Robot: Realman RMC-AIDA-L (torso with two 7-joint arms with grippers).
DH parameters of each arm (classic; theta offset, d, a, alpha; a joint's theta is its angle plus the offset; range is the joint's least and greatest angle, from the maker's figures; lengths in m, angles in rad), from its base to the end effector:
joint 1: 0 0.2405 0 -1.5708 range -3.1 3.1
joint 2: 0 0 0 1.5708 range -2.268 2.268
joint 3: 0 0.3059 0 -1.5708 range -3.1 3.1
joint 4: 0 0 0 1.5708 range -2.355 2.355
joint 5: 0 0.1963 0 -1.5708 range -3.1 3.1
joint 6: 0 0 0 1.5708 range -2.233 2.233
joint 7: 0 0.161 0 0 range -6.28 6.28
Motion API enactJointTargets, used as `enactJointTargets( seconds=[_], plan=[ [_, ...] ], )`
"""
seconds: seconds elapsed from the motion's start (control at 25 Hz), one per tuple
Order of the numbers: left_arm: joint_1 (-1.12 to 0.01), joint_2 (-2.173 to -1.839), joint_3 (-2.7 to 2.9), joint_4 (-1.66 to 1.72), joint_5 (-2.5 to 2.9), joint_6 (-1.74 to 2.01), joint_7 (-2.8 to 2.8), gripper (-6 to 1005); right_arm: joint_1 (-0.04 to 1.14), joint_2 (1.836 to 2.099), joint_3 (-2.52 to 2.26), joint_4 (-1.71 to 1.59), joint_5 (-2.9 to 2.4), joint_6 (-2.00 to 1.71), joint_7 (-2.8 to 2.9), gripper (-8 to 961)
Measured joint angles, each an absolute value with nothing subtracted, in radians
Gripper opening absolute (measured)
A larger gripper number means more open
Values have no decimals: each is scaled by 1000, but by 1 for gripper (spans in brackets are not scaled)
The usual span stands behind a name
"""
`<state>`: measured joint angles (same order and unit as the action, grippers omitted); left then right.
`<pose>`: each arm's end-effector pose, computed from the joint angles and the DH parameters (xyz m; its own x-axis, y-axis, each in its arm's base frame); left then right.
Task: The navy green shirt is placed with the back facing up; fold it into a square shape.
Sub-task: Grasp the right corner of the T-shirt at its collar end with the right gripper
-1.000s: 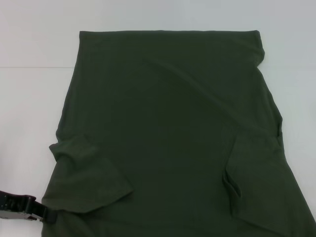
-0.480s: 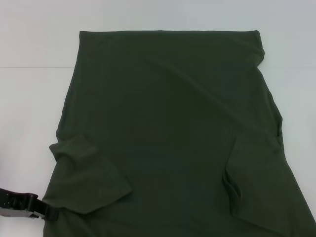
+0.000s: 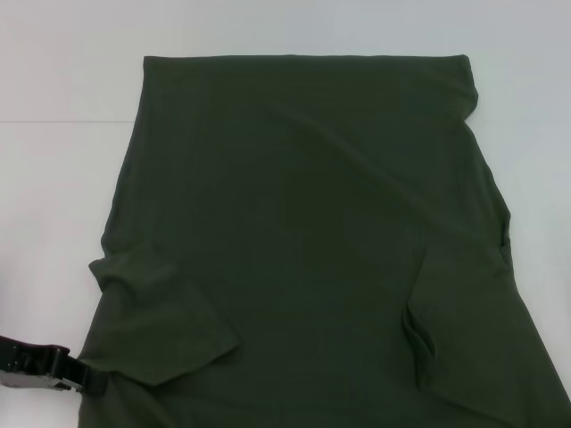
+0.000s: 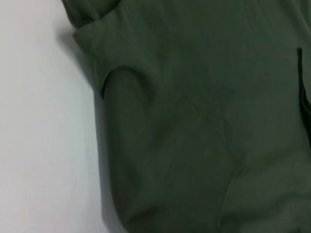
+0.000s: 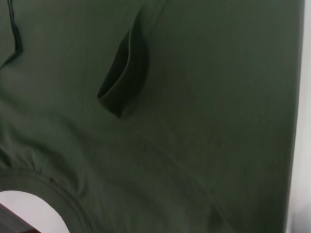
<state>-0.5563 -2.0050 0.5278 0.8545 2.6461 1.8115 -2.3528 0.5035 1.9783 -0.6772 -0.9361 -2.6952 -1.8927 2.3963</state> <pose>-0.3494 0.3100 0.0131 0.1844 0.9815 0.0515 0.9815 -0.1813 -0.0610 0.3643 0.2846 0.0285 0.1635 -0.9804 0.1101 -0.9692 -0.1804 -0.1678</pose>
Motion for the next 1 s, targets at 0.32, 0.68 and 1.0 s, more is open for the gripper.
enactJointTargets(
  seconds=[0.32,0.68,1.0],
  plan=[
    [-557,-2004,528,854,2646,1811,-2353,52,504,1980,-686,-935,-2695,-1879,2395,945],
    [-556,-2005,528,854,2646,1803,-2353,54,519,1979,-699,-898,-2710,-1855,2395,945],
    [-552,-2006,528,856,2646,1800,-2353,53,525,1981,-709,-897,-2711,-1853,2396,944]
  ],
)
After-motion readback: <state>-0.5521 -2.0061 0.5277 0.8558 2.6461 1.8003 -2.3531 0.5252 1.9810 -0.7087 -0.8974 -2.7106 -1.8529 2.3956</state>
